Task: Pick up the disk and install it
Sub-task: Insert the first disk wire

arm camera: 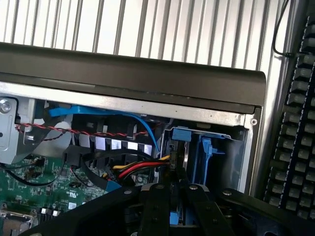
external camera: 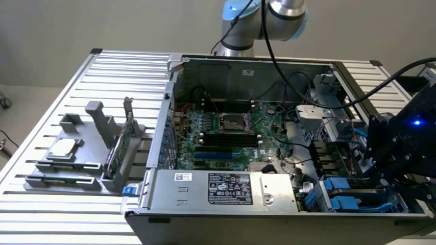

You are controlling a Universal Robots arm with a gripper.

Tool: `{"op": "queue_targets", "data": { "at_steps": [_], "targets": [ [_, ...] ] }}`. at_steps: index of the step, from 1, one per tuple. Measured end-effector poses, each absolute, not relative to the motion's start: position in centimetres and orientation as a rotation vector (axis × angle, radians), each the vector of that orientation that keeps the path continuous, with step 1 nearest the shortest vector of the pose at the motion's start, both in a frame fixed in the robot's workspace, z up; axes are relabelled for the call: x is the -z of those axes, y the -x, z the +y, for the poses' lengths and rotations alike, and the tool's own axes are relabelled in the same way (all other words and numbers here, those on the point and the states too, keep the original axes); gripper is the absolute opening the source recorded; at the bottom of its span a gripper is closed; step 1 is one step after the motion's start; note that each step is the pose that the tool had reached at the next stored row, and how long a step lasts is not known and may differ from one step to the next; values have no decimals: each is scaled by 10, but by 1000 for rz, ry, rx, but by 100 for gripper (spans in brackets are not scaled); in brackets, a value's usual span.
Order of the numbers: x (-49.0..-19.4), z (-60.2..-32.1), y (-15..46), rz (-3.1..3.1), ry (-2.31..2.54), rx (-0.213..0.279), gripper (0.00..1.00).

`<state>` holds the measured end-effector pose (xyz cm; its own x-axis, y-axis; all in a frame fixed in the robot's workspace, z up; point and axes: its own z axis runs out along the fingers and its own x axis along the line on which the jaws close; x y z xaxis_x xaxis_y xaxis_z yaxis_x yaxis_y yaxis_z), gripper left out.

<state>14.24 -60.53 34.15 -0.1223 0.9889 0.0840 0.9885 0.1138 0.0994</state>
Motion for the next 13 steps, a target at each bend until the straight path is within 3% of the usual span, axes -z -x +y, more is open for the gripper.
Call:
{"op": "queue_targets", "data": {
  "at_steps": [13],
  "targets": [
    [-340,-603,-139,2311,-2091,-213,17]
  ]
}}
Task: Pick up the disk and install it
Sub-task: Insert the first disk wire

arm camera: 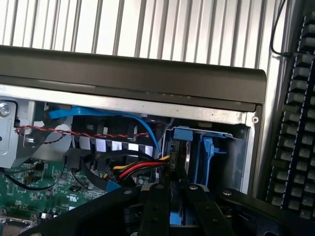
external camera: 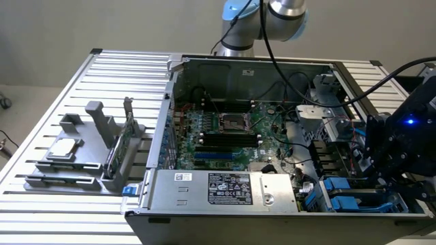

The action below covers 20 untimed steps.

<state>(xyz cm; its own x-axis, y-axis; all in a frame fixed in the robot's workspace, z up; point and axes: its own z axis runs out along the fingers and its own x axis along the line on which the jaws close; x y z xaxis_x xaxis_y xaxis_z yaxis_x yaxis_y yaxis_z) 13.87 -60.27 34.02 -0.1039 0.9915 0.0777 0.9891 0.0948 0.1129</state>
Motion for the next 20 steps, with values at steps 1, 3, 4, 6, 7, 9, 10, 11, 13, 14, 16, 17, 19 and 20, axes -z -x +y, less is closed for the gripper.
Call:
{"op": "queue_targets", "data": {
  "at_steps": [1,3,4,6,7,9,10,11,13,14,16,17,19,20],
  "targets": [
    [-340,-603,-139,2308,-2092,-213,17],
    [-340,-603,-139,2304,-2093,-212,17],
    [-340,-602,-139,2301,-2094,-213,17],
    [-340,-602,-138,2297,-2095,-213,17],
    [-340,-602,-138,2294,-2096,-213,17],
    [-340,-602,-138,2289,-2099,-214,17],
    [-340,-602,-138,2287,-2100,-215,17],
    [-340,-602,-138,2285,-2101,-215,17],
    [-339,-601,-137,2280,-2103,-216,17],
    [-339,-601,-137,2278,-2104,-217,17],
    [-339,-601,-137,2273,-2106,-218,17],
    [-339,-600,-137,2271,-2107,-219,17],
    [-339,-600,-136,2266,-2109,-220,17],
    [-339,-600,-136,2264,-2111,-220,17]
  ]
}}
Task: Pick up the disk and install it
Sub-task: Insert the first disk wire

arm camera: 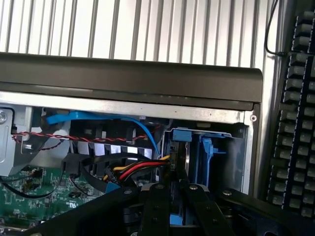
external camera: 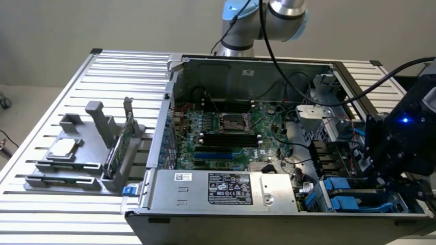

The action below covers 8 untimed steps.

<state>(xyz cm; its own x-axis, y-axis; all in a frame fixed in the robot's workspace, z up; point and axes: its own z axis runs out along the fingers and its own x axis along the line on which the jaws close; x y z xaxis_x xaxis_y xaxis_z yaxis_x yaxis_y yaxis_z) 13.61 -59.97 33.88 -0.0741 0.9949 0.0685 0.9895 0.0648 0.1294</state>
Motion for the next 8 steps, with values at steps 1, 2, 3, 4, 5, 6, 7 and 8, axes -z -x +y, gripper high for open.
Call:
{"op": "queue_targets", "data": {
  "at_steps": [1,2,3,4,5,6,7,8],
  "targets": [
    [-339,-599,-136,2261,-2113,-220,17],
    [-339,-599,-136,2258,-2116,-220,17],
    [-338,-599,-136,2256,-2118,-220,17],
    [-338,-598,-136,2253,-2121,-220,17],
    [-338,-598,-136,2250,-2123,-220,17],
    [-338,-598,-136,2246,-2127,-220,17],
    [-338,-598,-136,2242,-2131,-220,17],
    [-338,-598,-136,2238,-2135,-220,17]
  ]
}}
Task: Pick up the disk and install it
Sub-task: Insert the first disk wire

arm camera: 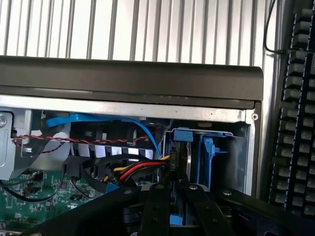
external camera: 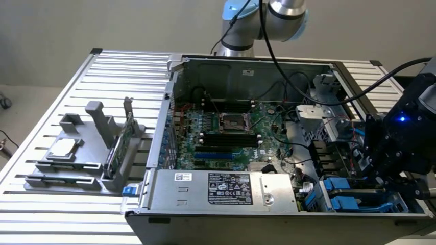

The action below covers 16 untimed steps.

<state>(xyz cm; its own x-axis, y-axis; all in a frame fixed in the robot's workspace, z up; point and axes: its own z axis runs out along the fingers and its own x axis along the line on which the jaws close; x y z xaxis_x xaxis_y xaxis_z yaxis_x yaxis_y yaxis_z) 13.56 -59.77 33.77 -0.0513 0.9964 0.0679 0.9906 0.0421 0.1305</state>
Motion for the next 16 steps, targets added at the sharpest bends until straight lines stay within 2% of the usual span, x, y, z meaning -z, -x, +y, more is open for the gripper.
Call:
{"op": "queue_targets", "data": {
  "at_steps": [16],
  "targets": [
    [-336,-597,-134,2179,-2189,-217,17]
  ]
}}
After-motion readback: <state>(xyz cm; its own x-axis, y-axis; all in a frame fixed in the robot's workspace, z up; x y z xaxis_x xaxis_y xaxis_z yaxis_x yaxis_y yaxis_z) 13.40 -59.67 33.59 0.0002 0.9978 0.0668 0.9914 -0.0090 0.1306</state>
